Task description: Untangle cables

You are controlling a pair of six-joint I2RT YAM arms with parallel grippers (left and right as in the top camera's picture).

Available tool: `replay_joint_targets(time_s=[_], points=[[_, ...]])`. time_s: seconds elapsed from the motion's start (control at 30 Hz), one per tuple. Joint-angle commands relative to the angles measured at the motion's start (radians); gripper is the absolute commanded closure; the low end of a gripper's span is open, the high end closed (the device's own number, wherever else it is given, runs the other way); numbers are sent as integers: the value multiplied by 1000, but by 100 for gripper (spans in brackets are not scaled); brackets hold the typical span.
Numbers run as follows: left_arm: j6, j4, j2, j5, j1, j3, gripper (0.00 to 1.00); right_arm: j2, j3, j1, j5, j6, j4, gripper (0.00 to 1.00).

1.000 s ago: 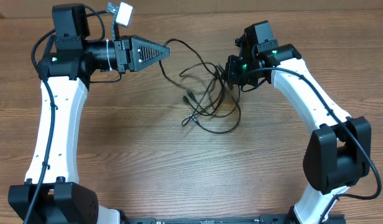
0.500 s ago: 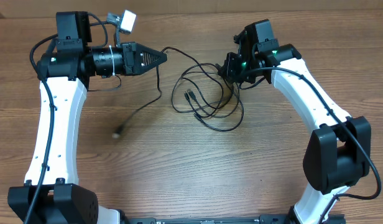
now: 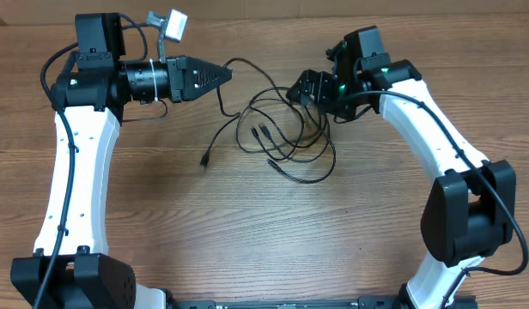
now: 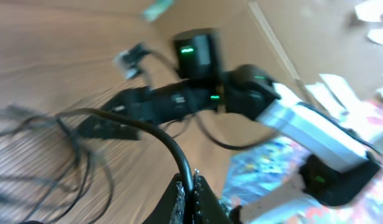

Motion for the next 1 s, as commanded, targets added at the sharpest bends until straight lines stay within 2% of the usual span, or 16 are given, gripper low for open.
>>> replay_joint_targets(time_s=[0.0,0.1,0.37,0.63,0.8,0.97], points=[[-8,64,-29,217,10,24,96,2,11,-34,10,-2,-24,0],[-80,161,-41,273,10,24,96,2,11,-53,-26,-31,-35,0],[-309,477,-118,273,10,24,96,-27,14,-65,-304,-263,-2,0],[-594,768,-162,273,10,24,96,-110,14,-66,-434,-254,149,0],[-785,956,-172,273,10,24,96,-167,14,-66,-471,-198,237,0],[-1085,1322,-173,273,10,24,96,-222,14,-66,-504,-145,318,0]])
